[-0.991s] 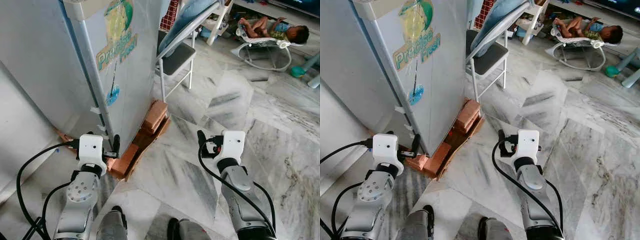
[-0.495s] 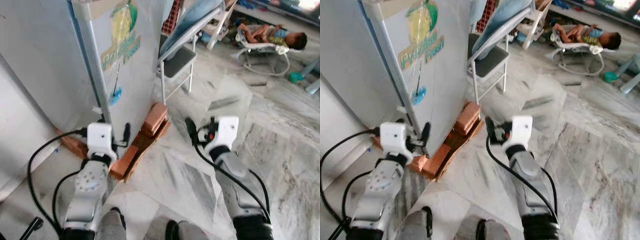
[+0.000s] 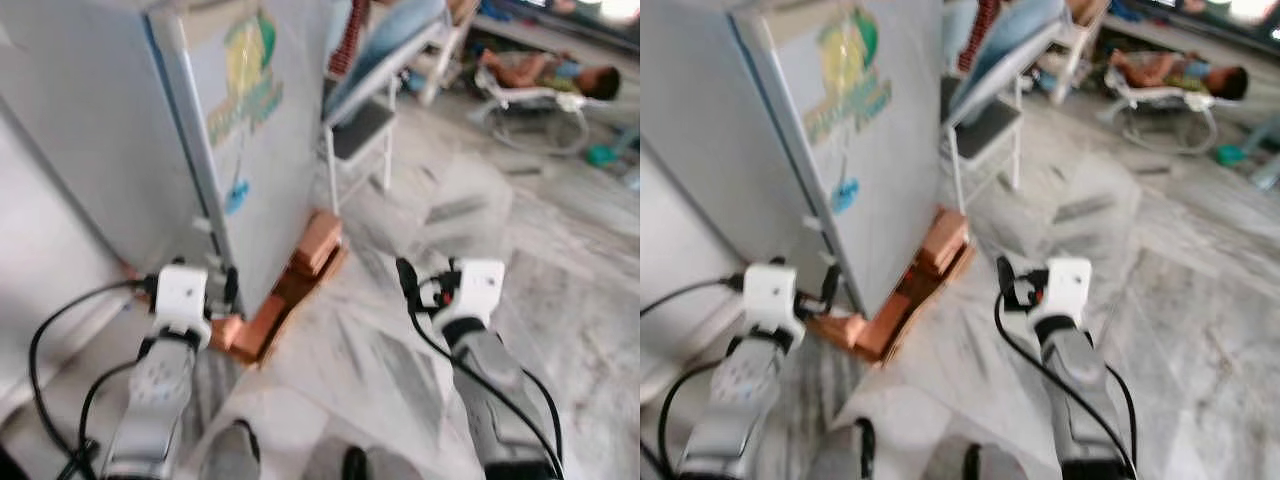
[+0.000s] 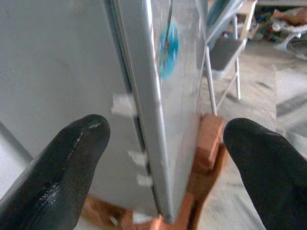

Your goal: Restocking fridge

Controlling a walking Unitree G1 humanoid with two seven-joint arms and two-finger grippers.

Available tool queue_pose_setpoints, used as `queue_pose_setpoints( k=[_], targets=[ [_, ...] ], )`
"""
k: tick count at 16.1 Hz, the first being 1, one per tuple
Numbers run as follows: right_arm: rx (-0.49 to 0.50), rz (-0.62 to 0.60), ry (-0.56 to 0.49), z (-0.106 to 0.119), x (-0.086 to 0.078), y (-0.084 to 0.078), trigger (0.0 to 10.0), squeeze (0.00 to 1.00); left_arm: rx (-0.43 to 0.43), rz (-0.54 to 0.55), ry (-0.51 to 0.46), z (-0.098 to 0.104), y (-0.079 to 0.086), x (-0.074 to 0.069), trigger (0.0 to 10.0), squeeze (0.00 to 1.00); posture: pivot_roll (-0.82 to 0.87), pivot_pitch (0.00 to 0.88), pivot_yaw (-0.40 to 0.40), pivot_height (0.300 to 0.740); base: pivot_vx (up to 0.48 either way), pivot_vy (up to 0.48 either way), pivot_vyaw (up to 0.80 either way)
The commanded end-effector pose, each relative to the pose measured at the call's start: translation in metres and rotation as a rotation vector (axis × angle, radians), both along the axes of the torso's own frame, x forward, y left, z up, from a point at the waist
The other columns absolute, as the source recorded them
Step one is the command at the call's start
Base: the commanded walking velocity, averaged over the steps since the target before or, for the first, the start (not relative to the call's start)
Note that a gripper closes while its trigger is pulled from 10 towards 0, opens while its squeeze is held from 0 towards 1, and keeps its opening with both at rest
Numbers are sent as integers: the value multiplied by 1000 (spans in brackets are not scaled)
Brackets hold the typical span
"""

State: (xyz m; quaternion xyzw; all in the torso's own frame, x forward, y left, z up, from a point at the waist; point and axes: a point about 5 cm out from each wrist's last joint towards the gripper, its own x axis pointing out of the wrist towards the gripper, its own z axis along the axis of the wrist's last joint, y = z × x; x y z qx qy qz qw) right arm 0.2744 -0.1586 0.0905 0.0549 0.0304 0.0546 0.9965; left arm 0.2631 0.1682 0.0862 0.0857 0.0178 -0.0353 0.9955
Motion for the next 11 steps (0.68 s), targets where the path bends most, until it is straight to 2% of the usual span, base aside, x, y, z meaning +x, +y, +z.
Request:
queue_pose_setpoints(
  k=[1,3,6,8,11],
  targets=[
    [21,-11,-17,3,2,1,10000,0,13,-11,-2,-1,-5,3,10000,0,135,81,-31,740,0,0,0],
    [-1,15,-20,3,0,5,10000,0,10,-10,-6,-2,-9,7,10000,0,135,64,-40,740,0,0,0],
    [27,19,9,-7,0,5,10000,0,-6,-10,-8,-3,-11,11,10000,0,149,50,-64,740,0,0,0],
    [20,37,18,-9,2,8,10000,0,-7,6,3,-6,-8,13,10000,0,151,78,-77,740,0,292,0],
    [13,86,10,-4,3,14,10000,0,0,-5,3,-7,-4,6,10000,0,153,119,-86,740,0,384,-163]
  ],
)
